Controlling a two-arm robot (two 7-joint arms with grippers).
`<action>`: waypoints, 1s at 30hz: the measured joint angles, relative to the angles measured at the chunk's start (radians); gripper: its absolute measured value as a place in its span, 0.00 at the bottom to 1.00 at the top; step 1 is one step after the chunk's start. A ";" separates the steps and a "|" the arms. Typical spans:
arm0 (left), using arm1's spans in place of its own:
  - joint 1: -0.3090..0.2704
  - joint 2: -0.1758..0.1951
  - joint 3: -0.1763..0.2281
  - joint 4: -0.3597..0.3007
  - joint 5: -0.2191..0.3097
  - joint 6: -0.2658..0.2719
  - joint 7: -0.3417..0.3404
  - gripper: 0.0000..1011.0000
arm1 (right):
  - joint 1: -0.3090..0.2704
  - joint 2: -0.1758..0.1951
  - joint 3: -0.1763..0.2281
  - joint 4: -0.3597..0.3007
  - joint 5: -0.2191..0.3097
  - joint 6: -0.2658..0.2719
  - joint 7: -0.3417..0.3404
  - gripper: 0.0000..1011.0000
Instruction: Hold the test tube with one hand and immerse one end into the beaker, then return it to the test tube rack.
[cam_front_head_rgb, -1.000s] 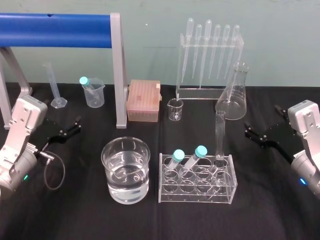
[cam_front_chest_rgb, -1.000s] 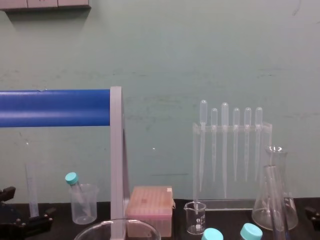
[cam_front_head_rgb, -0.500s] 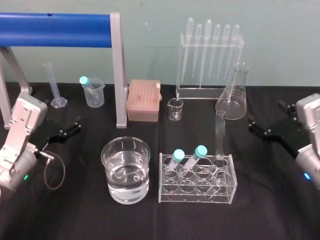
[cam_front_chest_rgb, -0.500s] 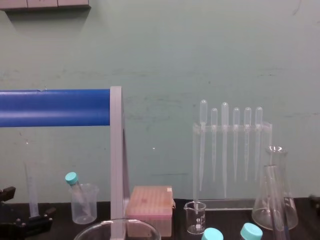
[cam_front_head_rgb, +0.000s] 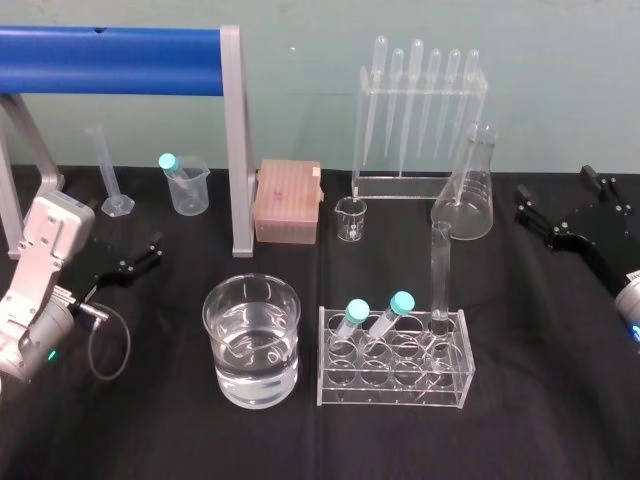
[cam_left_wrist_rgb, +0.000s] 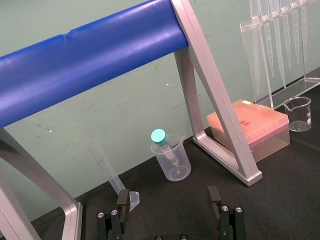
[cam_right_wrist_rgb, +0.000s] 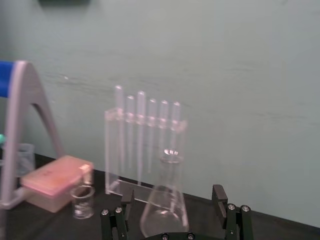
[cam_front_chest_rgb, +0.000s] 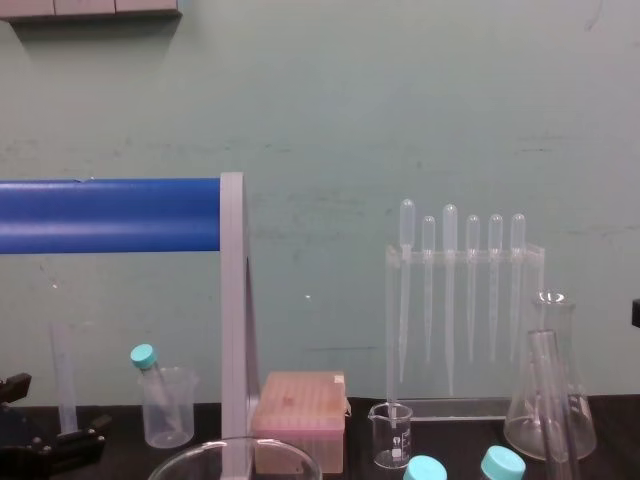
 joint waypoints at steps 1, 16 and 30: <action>0.000 0.000 0.000 0.000 0.000 0.000 0.000 0.99 | -0.007 0.002 0.003 -0.011 0.001 0.001 0.003 0.99; 0.000 0.000 0.000 0.000 0.000 0.000 0.000 0.99 | -0.096 0.029 0.024 -0.175 -0.064 -0.111 0.087 0.99; 0.000 0.000 0.000 0.000 0.000 0.000 0.000 0.99 | -0.086 0.020 -0.018 -0.162 0.011 -0.074 0.267 0.99</action>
